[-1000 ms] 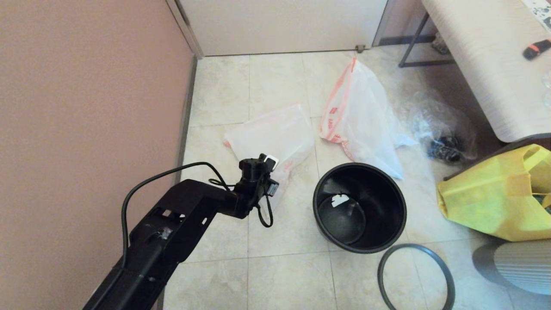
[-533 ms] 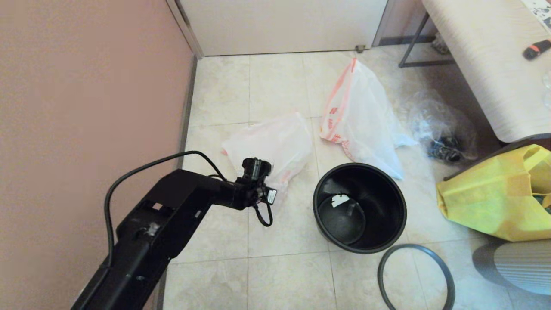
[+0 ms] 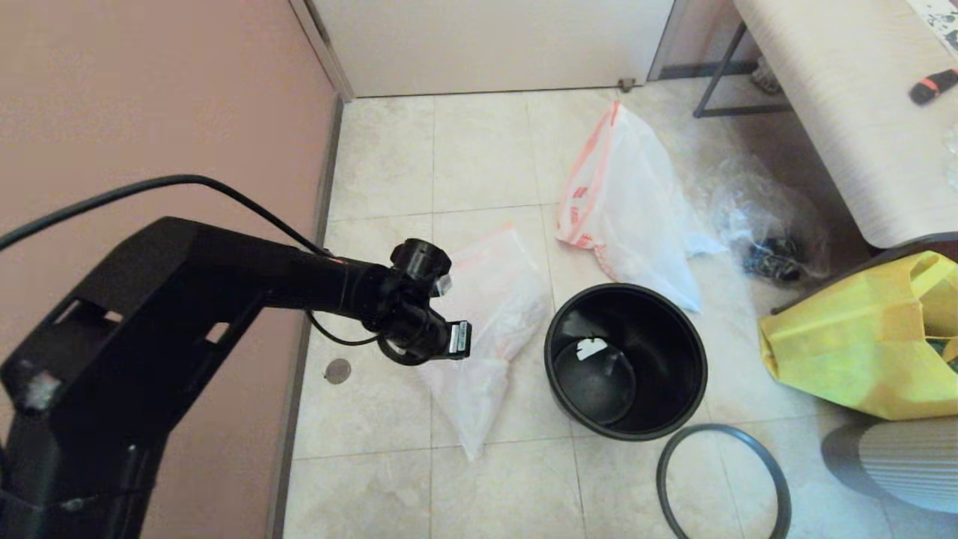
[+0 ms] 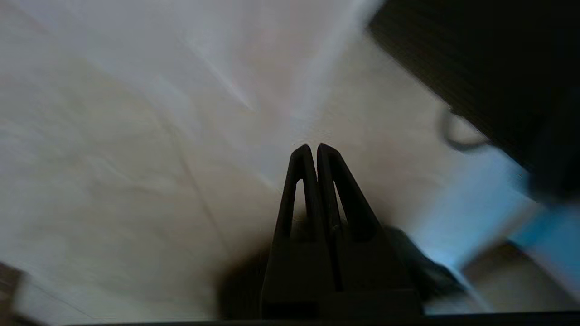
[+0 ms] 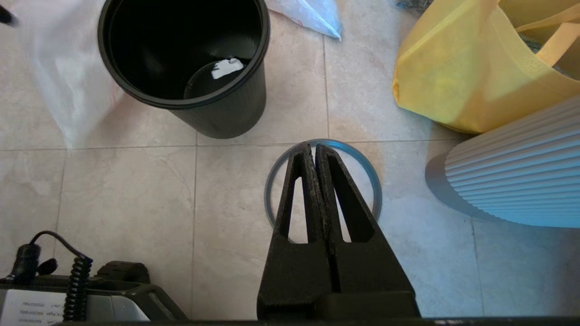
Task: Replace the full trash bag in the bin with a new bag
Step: Pick up a new trash bag
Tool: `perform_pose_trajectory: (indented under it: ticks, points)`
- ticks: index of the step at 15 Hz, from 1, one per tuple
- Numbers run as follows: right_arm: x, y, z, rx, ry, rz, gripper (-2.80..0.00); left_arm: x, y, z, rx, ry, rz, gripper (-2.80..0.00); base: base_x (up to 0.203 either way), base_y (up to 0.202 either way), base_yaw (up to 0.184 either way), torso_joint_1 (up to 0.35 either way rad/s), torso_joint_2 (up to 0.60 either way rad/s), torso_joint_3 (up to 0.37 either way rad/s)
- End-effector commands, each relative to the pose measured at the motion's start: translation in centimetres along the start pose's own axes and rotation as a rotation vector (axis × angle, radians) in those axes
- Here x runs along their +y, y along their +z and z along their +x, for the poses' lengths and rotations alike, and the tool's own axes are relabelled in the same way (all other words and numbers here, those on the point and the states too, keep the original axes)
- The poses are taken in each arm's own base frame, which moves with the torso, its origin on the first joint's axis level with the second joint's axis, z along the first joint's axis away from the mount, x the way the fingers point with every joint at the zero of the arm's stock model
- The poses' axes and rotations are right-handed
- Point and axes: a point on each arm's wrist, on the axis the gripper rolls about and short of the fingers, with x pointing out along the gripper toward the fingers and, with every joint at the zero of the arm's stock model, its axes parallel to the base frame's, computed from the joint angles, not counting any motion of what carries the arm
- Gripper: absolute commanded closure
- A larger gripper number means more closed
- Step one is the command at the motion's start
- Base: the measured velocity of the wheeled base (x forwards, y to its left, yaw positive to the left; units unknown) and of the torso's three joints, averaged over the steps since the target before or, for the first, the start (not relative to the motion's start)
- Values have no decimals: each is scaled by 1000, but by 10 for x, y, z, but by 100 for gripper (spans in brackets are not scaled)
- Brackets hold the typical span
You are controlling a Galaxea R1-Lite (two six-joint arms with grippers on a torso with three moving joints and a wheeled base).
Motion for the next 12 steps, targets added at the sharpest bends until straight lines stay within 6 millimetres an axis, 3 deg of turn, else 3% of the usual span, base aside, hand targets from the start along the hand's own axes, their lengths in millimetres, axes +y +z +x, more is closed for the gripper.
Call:
perform_pose_trajectory:
  ticks: [1, 2, 4, 9, 10, 12]
  points:
    - [0, 0, 0, 2, 1, 0, 0, -11, 0, -54, -56, -67, -11, 0, 0, 0, 0, 0, 0, 0]
    - [0, 0, 0, 2, 1, -1, 0, -16, -6, -67, -50, -97, -18, 0, 0, 0, 0, 0, 0, 0]
    - [0, 0, 0, 2, 1, -1, 0, -21, -21, -66, -19, -76, -11, 0, 0, 0, 0, 0, 0, 0]
    - [0, 0, 0, 2, 1, -1, 0, -7, -34, 23, -11, 102, 25, 0, 0, 0, 0, 0, 0, 0]
    - [0, 0, 0, 2, 1, 0, 0, -3, -36, 38, -25, 124, 49, -280, 0, 0, 0, 0, 0, 0]
    - [0, 0, 0, 2, 1, 0, 0, 1, -32, 59, -114, 131, 111, -280, 0, 0, 0, 0, 0, 0]
